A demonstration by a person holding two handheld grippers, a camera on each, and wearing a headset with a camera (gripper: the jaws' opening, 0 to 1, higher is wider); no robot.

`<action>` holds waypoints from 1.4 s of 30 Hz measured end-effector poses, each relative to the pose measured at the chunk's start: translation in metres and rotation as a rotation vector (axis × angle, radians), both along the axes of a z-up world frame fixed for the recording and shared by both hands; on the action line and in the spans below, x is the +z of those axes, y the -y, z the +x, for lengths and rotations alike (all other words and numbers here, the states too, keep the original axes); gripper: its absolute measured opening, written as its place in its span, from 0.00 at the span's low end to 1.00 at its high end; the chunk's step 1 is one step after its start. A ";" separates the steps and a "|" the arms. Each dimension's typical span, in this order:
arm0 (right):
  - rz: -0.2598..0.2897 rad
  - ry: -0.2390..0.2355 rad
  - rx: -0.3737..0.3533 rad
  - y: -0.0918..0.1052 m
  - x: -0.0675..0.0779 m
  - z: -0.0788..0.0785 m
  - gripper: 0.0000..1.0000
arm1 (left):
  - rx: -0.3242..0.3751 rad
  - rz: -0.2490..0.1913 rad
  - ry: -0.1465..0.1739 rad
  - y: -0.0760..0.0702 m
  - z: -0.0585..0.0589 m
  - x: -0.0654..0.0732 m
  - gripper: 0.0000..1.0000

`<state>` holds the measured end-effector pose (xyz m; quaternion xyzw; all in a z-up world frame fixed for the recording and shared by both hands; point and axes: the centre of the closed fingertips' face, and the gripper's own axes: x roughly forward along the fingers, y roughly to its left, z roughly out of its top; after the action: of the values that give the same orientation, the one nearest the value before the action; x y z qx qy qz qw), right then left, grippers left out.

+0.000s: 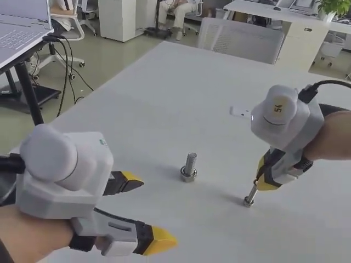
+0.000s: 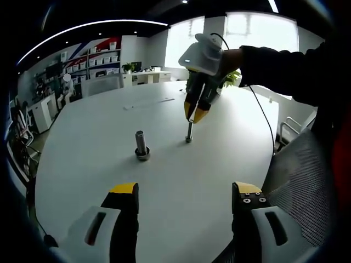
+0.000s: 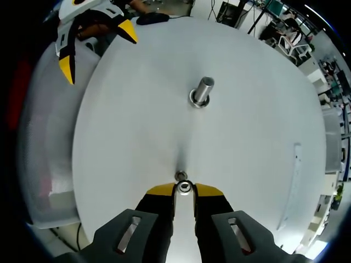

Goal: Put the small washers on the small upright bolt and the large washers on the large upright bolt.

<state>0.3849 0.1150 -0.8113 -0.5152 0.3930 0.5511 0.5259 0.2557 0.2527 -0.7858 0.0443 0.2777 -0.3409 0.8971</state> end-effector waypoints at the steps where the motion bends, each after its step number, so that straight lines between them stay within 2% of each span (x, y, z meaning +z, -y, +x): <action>1: 0.000 0.000 0.001 0.000 0.000 0.000 0.14 | 0.000 -0.001 0.000 0.000 0.000 0.000 0.68; 16: -0.008 -0.022 -0.004 -0.001 -0.010 -0.001 0.14 | 0.001 -0.003 -0.002 0.000 0.001 -0.002 0.68; 42: -0.043 -0.078 -0.019 0.001 -0.041 0.000 0.14 | 0.003 -0.004 -0.010 0.000 0.003 -0.001 0.68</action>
<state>0.3853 0.1144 -0.8528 -0.5008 0.4298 0.5571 0.5040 0.2588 0.2523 -0.7867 0.0402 0.2815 -0.3405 0.8962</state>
